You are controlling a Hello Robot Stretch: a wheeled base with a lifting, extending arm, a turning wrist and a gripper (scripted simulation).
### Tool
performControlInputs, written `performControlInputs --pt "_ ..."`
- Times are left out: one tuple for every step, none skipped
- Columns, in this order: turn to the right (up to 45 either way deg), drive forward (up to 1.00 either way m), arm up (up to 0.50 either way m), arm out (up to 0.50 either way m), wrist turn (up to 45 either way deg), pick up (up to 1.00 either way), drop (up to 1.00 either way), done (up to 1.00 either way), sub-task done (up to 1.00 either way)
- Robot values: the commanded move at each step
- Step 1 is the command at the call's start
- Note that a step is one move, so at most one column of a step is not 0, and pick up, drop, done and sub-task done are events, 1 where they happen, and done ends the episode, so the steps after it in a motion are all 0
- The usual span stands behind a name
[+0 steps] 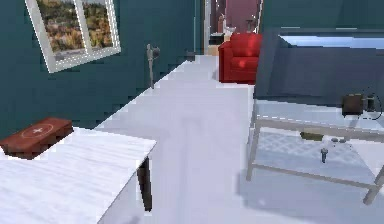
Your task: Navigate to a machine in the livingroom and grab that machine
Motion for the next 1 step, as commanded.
performControlInputs --pt "0.0 0.45 0.00 0.00 0.0 0.00 0.00 0.00 0.00"
